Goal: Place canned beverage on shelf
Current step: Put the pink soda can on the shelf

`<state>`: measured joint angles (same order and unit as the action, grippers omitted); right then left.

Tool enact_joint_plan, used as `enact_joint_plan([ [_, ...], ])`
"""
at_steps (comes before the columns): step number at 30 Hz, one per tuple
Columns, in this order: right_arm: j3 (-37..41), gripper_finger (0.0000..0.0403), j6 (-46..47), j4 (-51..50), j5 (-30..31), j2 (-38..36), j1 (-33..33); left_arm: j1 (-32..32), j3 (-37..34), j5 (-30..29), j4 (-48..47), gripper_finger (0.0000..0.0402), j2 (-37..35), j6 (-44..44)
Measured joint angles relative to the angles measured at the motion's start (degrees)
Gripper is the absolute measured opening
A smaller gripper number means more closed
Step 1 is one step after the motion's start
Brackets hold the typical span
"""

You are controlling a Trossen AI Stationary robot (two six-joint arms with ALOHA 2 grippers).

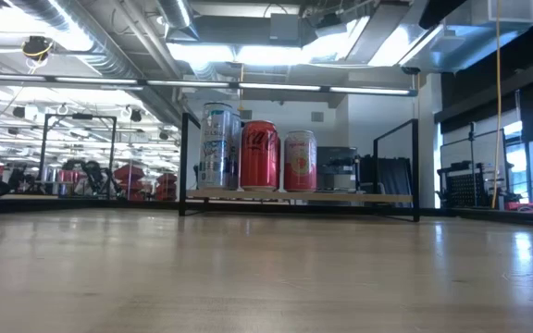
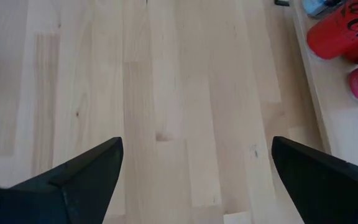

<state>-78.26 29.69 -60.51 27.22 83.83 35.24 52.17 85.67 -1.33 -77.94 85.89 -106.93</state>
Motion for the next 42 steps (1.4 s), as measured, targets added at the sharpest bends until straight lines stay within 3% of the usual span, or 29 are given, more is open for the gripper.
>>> enact_joint_plan([
  [7, 0.02, 0.0395, -0.03, 0.5, 0.78, 0.0, 0.0, 0.31, 0.0, -0.35, -0.94, 0.0394, 0.0, 0.47],
  [14, 0.0, 0.0395, -0.04, 0.48, 2.8, 0.0, 0.04, 2.14, -0.02, -6.1, 3.31, 0.0399, 0.0, 0.15],
  [21, 0.02, 0.0395, -0.06, 0.48, 4.59, 0.0, 0.03, 1.42, -0.02, -8.36, 6.48, 0.0397, 1.13, -5.53],
  [29, 0.02, 0.0395, -0.37, 0.44, 6.72, 0.0, -0.02, 2.82, -0.02, 2.29, 3.98, 0.0396, 6.81, -6.67],
  [34, 0.02, 0.0395, -0.39, 0.43, 6.72, 0.0, -0.02, 2.7, -0.04, 2.18, -1.71, 0.0396, 8.39, -6.69],
  [42, 0.02, 0.0395, -0.39, 0.44, 5.85, 0.0, 0.0, 2.74, -4.62, 5.13, 0.88, 0.0396, 8.2, -7.0],
])
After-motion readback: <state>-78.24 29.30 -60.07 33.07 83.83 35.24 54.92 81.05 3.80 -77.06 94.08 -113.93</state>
